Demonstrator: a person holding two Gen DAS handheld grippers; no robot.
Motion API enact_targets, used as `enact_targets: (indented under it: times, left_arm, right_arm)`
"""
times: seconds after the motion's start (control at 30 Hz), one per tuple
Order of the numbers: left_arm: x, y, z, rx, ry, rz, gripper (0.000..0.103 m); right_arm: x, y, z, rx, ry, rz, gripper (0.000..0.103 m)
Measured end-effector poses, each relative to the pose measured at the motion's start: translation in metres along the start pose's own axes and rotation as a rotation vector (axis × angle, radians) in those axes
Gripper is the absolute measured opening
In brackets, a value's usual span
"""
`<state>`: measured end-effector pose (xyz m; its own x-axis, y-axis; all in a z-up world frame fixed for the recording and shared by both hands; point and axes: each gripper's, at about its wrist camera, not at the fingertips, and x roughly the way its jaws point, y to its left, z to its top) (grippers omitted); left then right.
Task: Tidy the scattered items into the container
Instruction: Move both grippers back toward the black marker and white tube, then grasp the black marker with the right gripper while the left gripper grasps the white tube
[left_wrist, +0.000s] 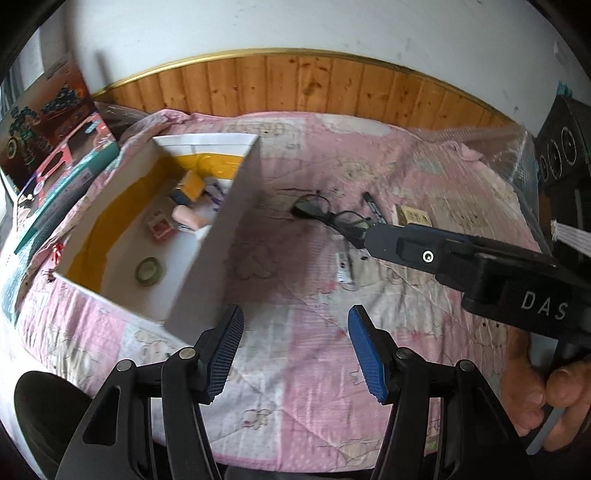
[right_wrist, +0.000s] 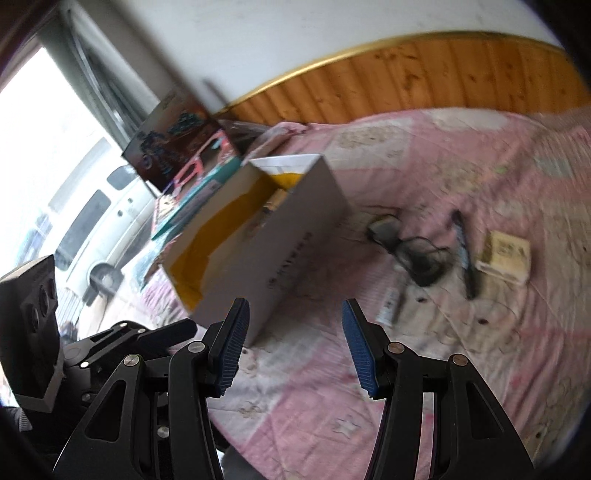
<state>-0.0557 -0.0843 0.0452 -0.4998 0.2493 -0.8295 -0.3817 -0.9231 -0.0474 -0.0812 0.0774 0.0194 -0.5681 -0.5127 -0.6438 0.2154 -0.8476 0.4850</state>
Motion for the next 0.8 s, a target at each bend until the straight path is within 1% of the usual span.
enact_targets:
  times: [0.1, 0.23, 0.3, 0.33, 0.37, 0.4, 0.5, 0.57, 0.63, 0.8]
  left_arm:
    - [0.016, -0.017, 0.001, 0.024, 0.019, -0.001, 0.06]
    - [0.039, -0.033, 0.005, 0.044, 0.042, -0.003, 0.06]
    - [0.052, -0.038, 0.008, 0.039, 0.057, -0.013, 0.06]
    - [0.06, -0.04, 0.01, 0.032, 0.066, -0.018, 0.06]
    - [0.066, -0.041, 0.011, 0.026, 0.073, -0.023, 0.06]
    - [0.075, -0.043, 0.013, 0.019, 0.083, -0.03, 0.06]
    - [0.095, -0.049, 0.018, 0.019, 0.102, -0.04, 0.06]
    - [0.107, -0.056, 0.021, 0.033, 0.105, -0.042, 0.06]
    - [0.12, -0.06, 0.025, 0.045, 0.107, -0.053, 0.06]
    - [0.152, -0.062, 0.033, 0.05, 0.116, -0.068, 0.06]
  right_arm:
    - [-0.002, -0.018, -0.006, 0.008, 0.001, -0.039, 0.056]
    - [0.002, -0.043, -0.008, 0.011, 0.004, -0.127, 0.055]
    - [0.005, -0.056, -0.007, 0.03, 0.011, -0.142, 0.054]
    - [0.007, -0.065, -0.006, 0.043, 0.014, -0.152, 0.054]
    - [0.009, -0.073, -0.006, 0.055, 0.018, -0.165, 0.049]
    - [0.012, -0.081, -0.004, 0.066, 0.023, -0.174, 0.047]
    - [0.021, -0.106, 0.0, 0.116, 0.033, -0.183, 0.043]
    - [0.028, -0.123, 0.002, 0.171, 0.038, -0.17, 0.042]
    - [0.036, -0.134, 0.002, 0.197, 0.046, -0.173, 0.042]
    - [0.06, -0.149, 0.009, 0.173, 0.058, -0.212, 0.042]
